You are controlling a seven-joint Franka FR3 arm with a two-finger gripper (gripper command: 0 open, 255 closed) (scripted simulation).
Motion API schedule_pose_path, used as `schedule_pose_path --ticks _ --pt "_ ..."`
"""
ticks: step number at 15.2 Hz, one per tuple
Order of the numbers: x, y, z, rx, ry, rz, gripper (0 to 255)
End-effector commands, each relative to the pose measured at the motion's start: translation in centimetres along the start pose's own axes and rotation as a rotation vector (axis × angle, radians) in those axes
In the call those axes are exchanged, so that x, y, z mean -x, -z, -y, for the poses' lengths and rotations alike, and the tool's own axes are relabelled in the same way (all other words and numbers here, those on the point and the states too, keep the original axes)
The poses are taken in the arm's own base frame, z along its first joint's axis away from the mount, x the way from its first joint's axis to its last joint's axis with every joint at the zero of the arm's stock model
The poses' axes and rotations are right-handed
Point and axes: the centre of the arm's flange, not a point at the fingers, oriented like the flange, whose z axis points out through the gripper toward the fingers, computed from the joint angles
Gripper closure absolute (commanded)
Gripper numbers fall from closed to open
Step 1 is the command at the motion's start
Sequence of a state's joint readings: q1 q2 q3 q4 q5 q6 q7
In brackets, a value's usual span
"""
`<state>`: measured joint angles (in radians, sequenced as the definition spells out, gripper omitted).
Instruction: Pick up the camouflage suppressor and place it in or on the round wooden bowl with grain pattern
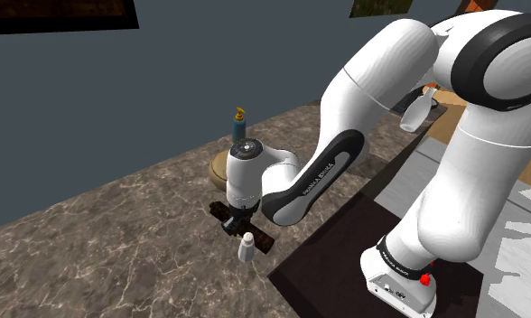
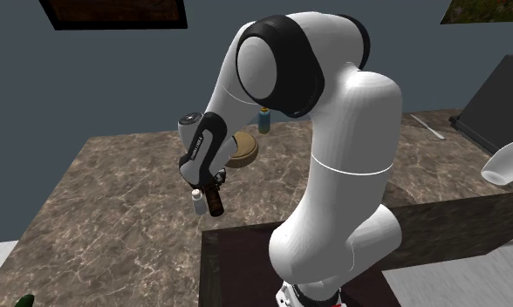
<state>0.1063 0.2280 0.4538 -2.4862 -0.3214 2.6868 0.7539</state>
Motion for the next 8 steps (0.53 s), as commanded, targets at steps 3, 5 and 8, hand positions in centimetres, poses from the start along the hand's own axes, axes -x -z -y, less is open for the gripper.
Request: schedule_pose_path --ticks 3,5,8 --pt "0.0 1.6 -0.1 0.0 -0.001 0.001 255" --pt "-0.1 2.6 -0.1 0.0 -0.001 0.001 255" --pt "-0.1 4.2 -0.2 0.0 -0.001 0.001 255"
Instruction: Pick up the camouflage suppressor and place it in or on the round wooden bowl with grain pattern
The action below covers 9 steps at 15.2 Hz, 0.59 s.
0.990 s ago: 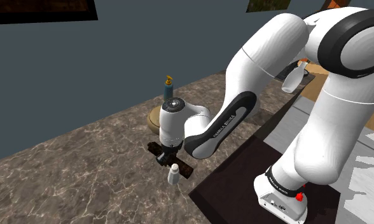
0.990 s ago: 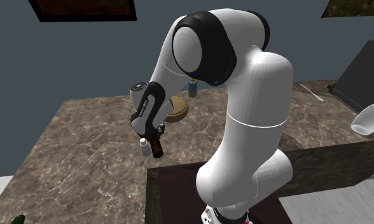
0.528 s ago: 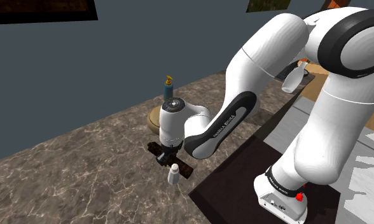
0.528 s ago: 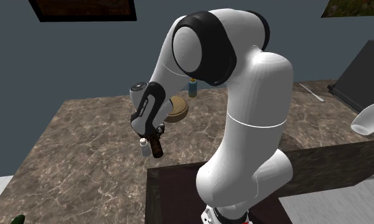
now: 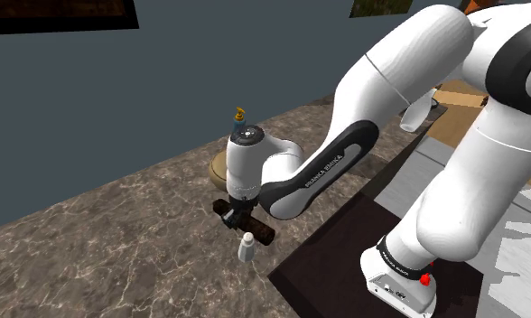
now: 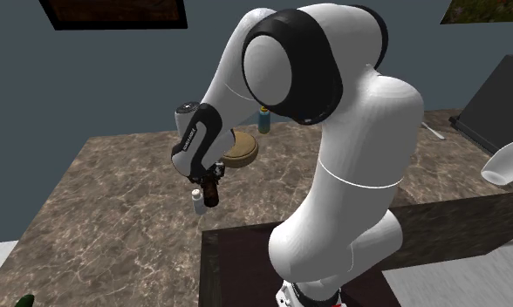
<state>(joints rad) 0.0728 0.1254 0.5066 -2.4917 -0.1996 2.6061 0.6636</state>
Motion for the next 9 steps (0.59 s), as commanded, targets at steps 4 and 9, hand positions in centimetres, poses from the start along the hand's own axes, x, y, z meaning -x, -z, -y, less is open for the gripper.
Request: schedule_pose_path --ticks 4,9 --pt "-0.1 2.7 -0.1 0.0 0.0 0.0 255" --pt "-0.1 5.4 -0.1 0.0 0.0 0.0 255"
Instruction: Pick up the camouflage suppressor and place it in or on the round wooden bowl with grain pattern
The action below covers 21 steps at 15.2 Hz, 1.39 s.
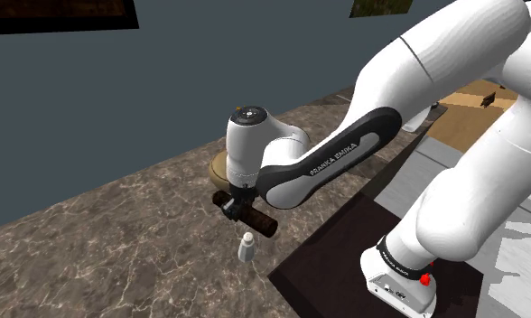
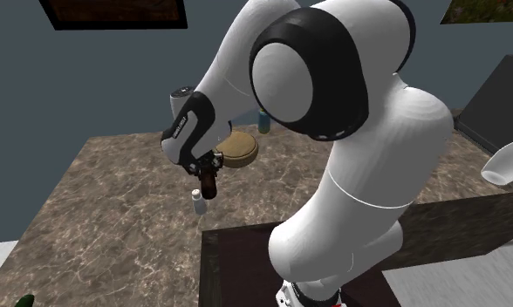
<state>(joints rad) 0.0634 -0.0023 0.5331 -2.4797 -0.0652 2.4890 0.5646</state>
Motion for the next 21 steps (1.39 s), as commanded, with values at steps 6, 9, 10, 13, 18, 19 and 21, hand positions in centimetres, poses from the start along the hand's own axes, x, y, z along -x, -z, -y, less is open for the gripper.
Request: schedule_pose_path --ticks 6,9,10,13,18,19,21 --pt "-0.1 3.9 -0.1 0.0 0.0 0.0 255" --pt "-0.2 5.4 -0.2 0.0 0.0 0.0 255" --pt "-0.2 6.0 -0.2 0.0 0.0 0.0 255" --pt "-0.3 7.5 -0.2 0.0 0.0 0.0 255" --pt "-2.3 8.8 -2.0 0.0 0.0 0.0 255" --pt "-3.3 8.8 -2.9 0.0 0.0 0.0 255" --pt "-5.2 8.7 -4.6 0.0 0.0 0.0 255"
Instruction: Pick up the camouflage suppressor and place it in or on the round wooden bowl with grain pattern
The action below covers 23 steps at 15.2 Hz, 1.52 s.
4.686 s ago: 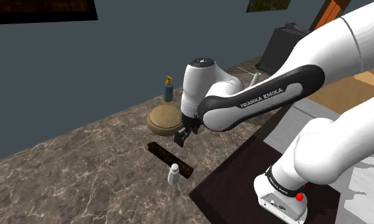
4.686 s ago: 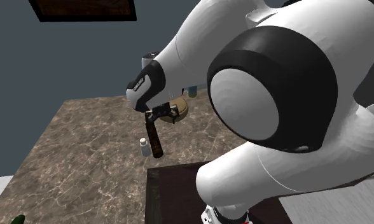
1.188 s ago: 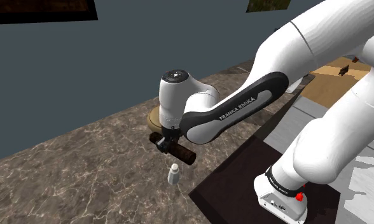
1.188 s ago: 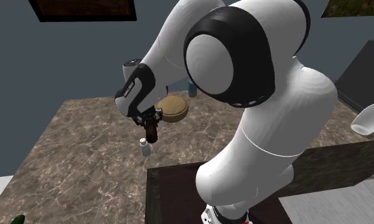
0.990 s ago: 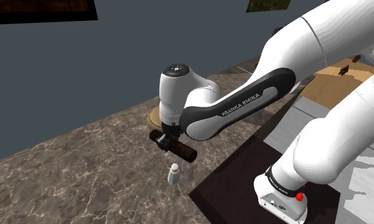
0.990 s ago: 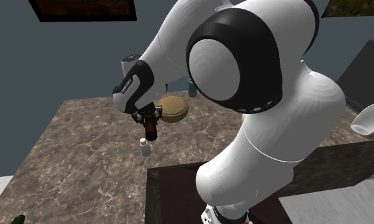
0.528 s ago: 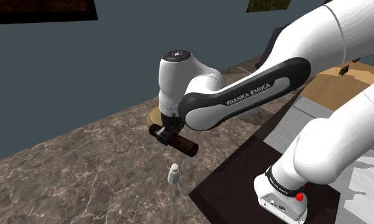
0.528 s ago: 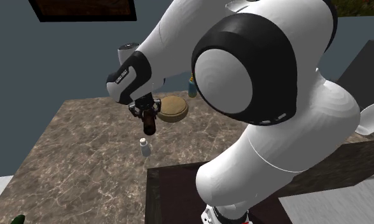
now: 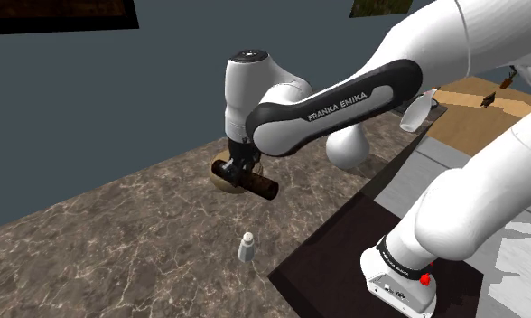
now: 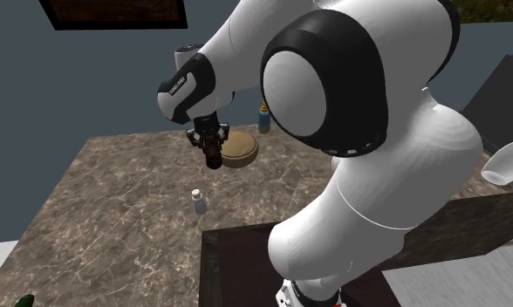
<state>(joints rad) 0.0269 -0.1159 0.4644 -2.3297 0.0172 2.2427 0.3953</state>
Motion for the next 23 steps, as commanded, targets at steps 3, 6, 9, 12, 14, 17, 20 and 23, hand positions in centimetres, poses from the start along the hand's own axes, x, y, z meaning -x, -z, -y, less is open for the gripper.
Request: schedule_pose_path --ticks 3,6,9,12,14,17,20,23 --pt "-3.8 -0.2 -3.5 0.001 0.0 0.0 255" --pt "-6.8 -0.3 -6.1 0.001 0.0 0.0 255" --pt "-9.8 -0.4 -8.8 0.001 0.0 0.0 255" --pt "-11.5 -1.0 -10.3 0.001 0.0 0.0 255" --pt "-11.5 -2.1 -10.3 0.001 0.0 0.0 255" --pt "-11.4 -3.7 -10.2 0.001 0.0 0.0 255" --pt "-11.4 -5.3 -10.2 0.001 0.0 0.0 255" --pt "-11.3 -6.8 -10.1 0.001 0.0 0.0 255"
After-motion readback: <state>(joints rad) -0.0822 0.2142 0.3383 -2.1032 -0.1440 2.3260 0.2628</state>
